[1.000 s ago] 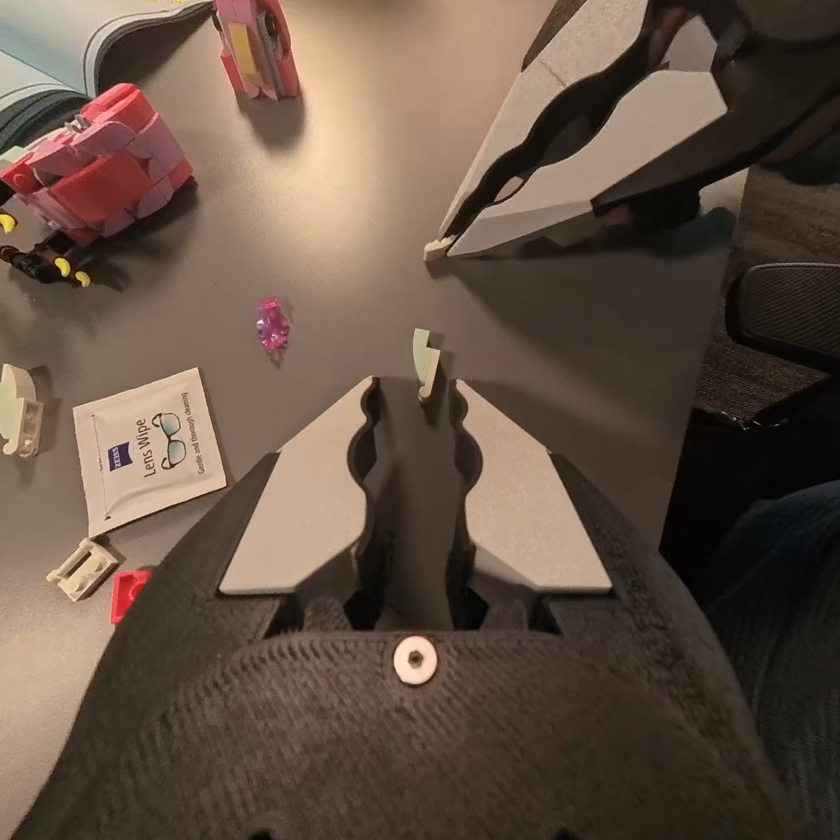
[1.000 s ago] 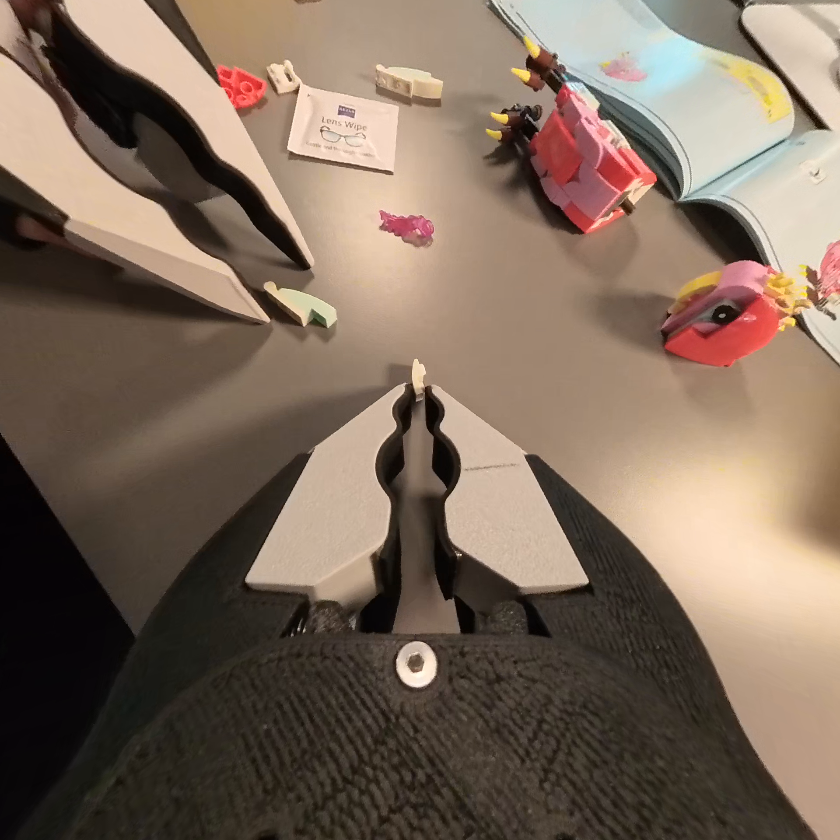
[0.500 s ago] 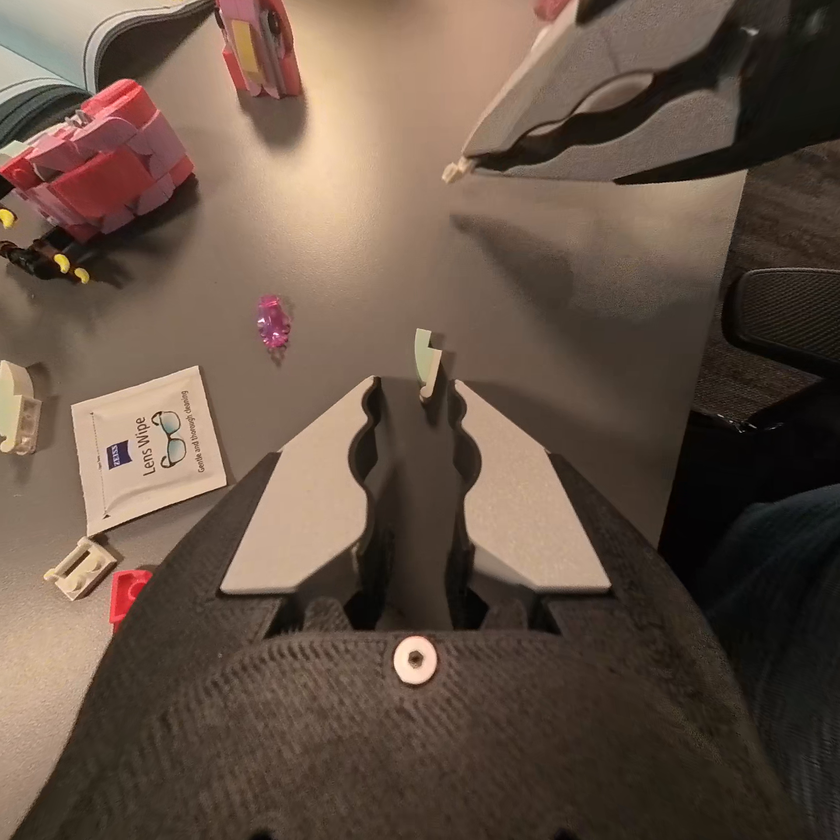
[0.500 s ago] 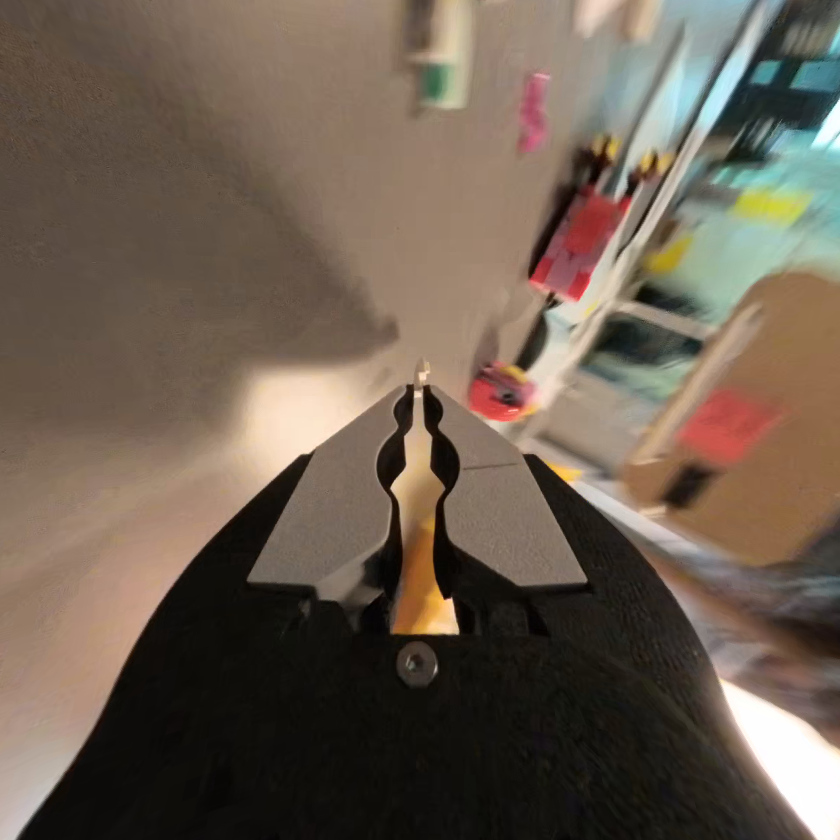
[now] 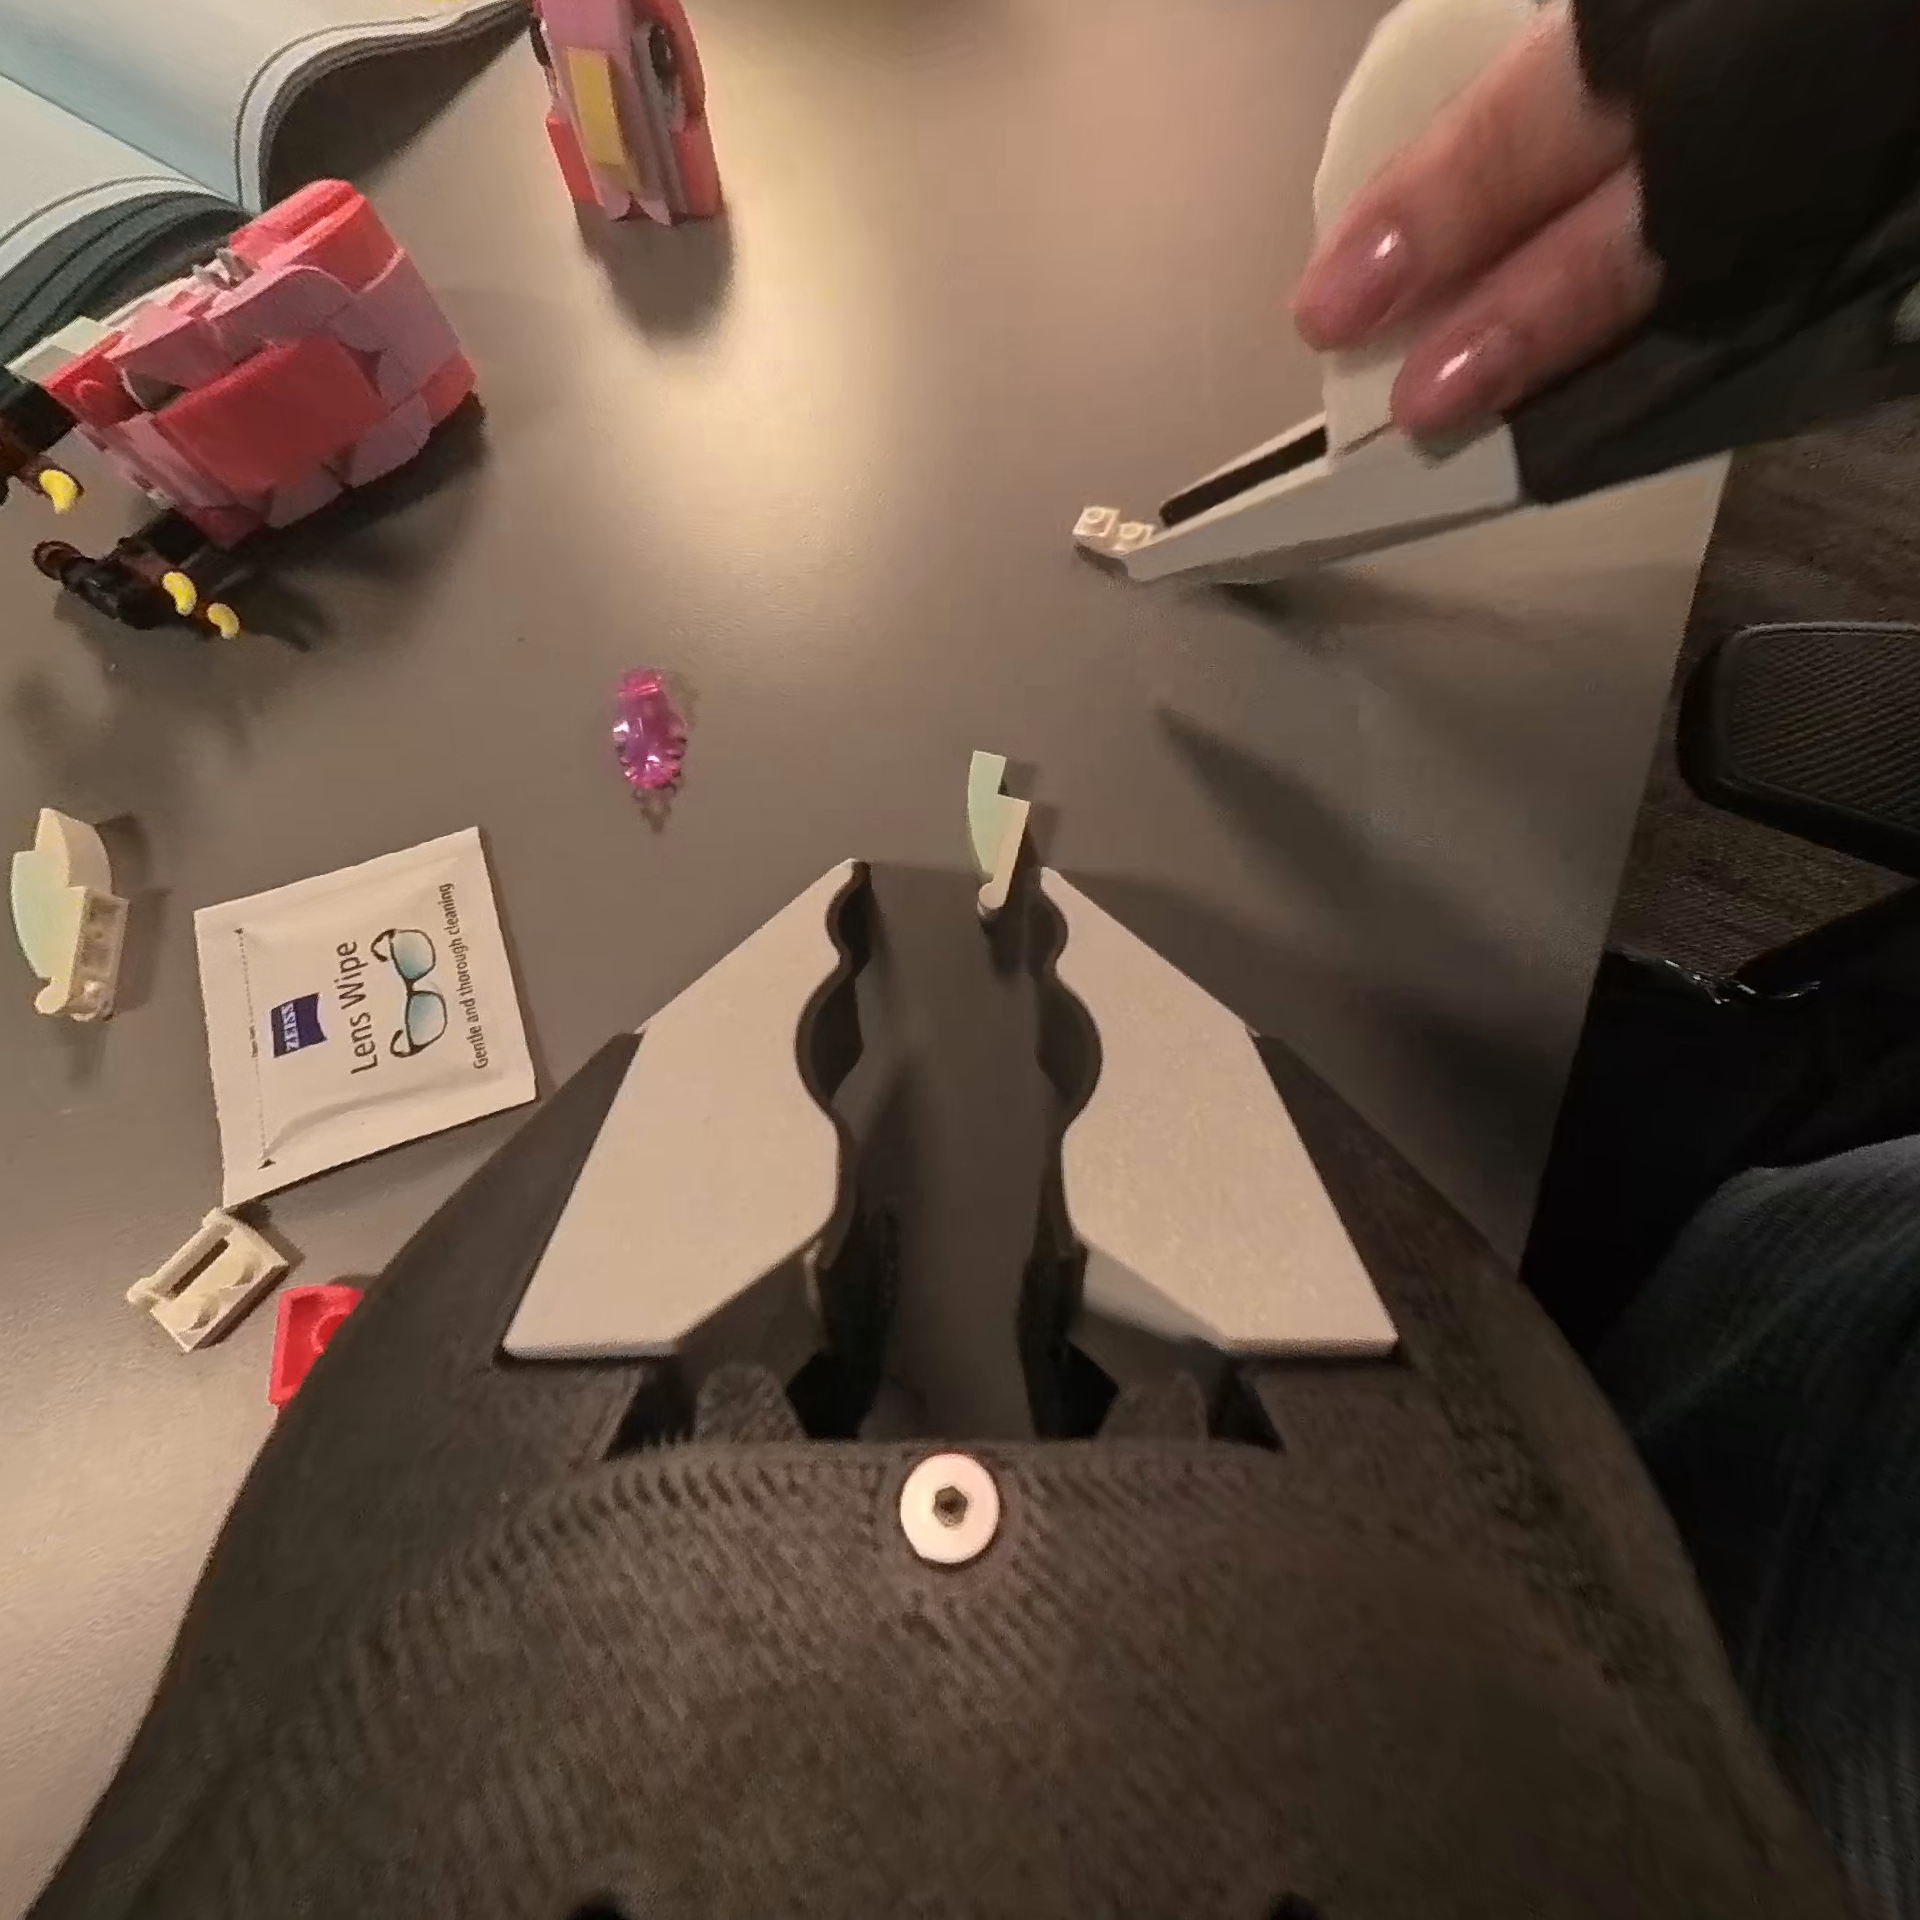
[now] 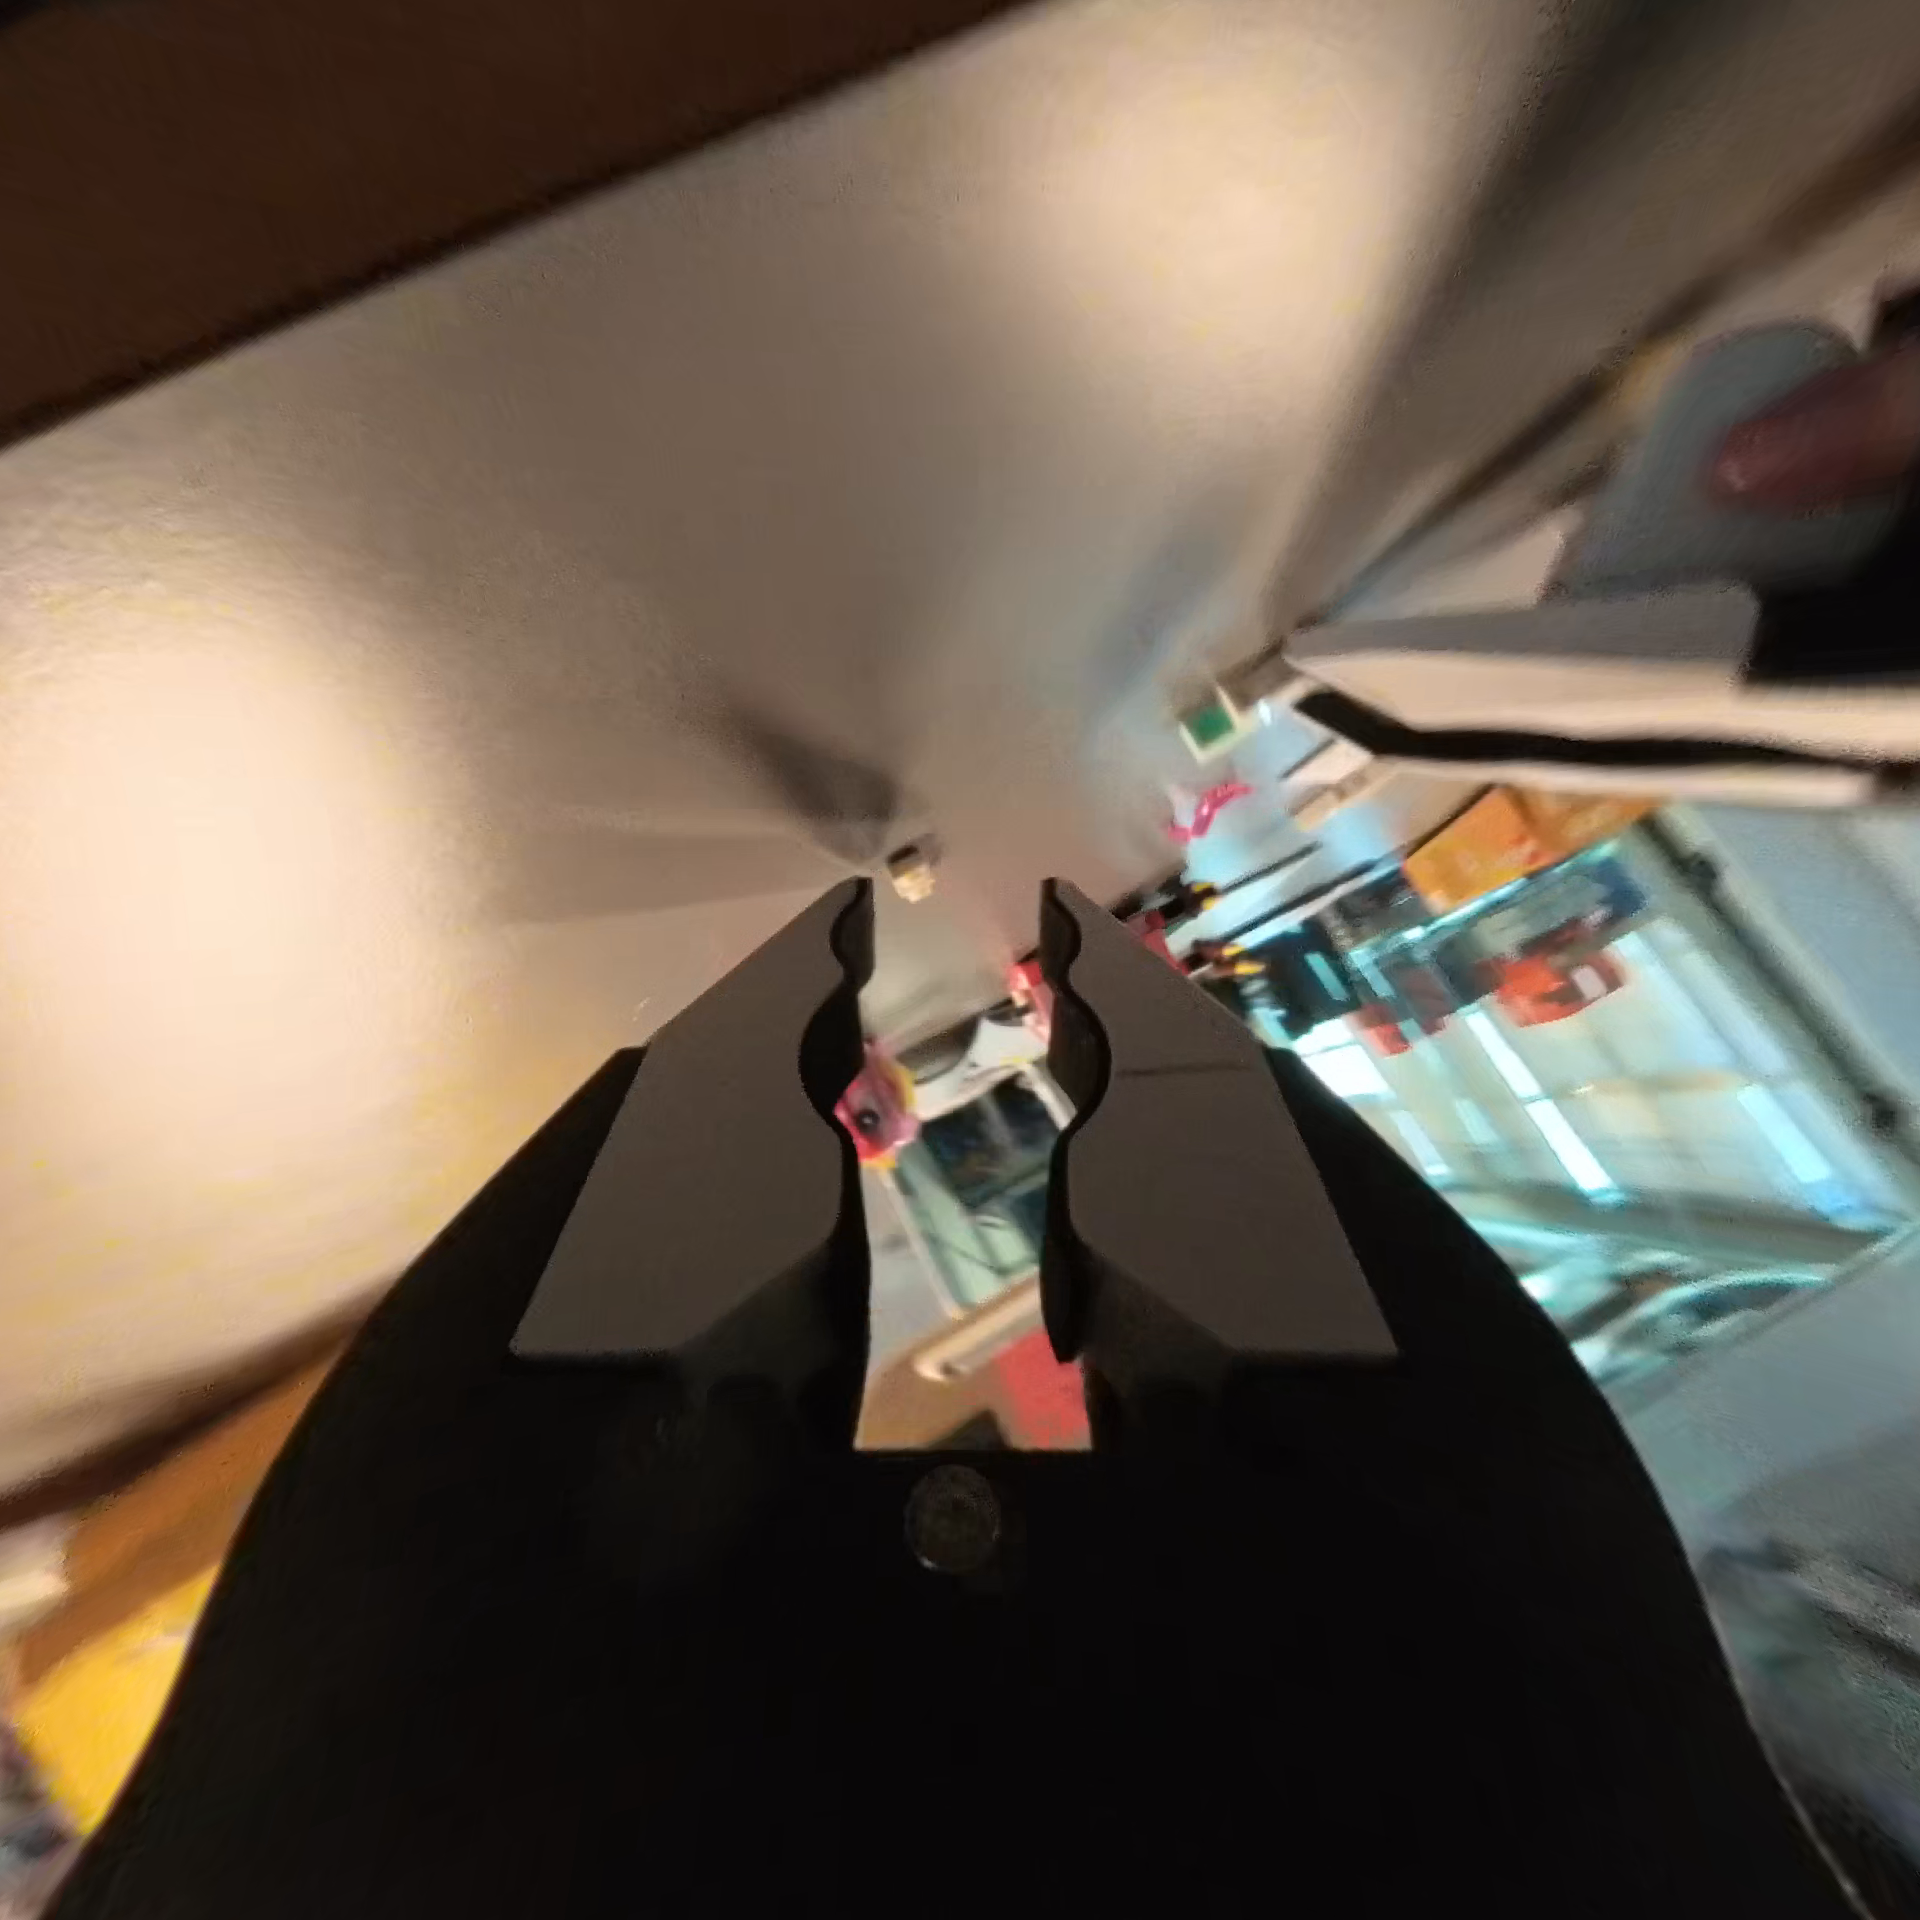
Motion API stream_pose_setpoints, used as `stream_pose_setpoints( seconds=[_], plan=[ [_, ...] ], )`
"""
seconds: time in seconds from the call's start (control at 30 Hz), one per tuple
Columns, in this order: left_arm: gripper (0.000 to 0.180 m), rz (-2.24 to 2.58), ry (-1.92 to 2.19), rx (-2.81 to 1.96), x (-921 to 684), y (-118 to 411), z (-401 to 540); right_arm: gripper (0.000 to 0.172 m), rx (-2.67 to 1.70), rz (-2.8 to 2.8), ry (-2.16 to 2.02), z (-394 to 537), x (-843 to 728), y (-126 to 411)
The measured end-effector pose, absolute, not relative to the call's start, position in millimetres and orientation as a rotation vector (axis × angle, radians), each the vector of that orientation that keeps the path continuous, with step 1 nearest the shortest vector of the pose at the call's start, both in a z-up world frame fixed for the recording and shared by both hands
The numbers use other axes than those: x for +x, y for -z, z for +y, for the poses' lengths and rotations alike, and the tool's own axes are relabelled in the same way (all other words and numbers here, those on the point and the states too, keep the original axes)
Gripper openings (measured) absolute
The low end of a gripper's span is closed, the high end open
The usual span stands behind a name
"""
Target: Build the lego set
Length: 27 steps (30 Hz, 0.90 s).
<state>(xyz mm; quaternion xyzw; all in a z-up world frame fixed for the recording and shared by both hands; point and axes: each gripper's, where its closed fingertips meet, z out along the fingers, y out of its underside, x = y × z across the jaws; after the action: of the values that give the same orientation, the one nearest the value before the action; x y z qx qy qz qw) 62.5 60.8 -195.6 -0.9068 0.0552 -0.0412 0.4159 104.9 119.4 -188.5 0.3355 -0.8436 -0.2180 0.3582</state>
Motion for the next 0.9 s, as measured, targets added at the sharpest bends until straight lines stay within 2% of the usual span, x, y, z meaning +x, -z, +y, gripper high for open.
stream_pose_setpoints(
  seconds=[0.17, 0.3, 0.37, 0.5, 0.63, 0.8, 0.9],
  plan=[
    [0.029, 0.141, 0.106, -2.277, 62.8, 195.6, 60.6, 0.032, 0.132, -2.446, 0.139, 126.1, 104.5, 176.0],
    [0.030, 0.143, 0.106, -2.277, 63.0, 195.6, 60.6, 0.020, -0.646, -2.622, -0.364, 121.5, 113.0, 184.5],
    [0.030, 0.144, 0.103, -2.277, 63.0, 195.6, 60.6, 0.020, -0.834, -2.631, -0.471, 123.4, 114.7, 185.5],
    [0.032, 0.145, 0.093, -2.276, 62.6, 195.6, 60.6, 0.009, -0.952, -2.649, -0.486, 129.9, 121.4, 196.4],
    [0.033, 0.151, 0.097, -2.276, 63.4, 195.7, 60.6, 0.018, -1.010, -2.625, -0.672, 108.9, 118.0, 196.2],
    [0.034, 0.160, 0.100, -2.276, 64.7, 195.6, 60.4, 0.010, -0.893, -2.562, -0.798, 104.3, 110.6, 189.5],
    [0.034, 0.170, 0.100, -2.275, 65.8, 195.6, 60.2, 0.021, -0.776, -2.515, -0.821, 114.6, 105.2, 185.2]
  ],
)
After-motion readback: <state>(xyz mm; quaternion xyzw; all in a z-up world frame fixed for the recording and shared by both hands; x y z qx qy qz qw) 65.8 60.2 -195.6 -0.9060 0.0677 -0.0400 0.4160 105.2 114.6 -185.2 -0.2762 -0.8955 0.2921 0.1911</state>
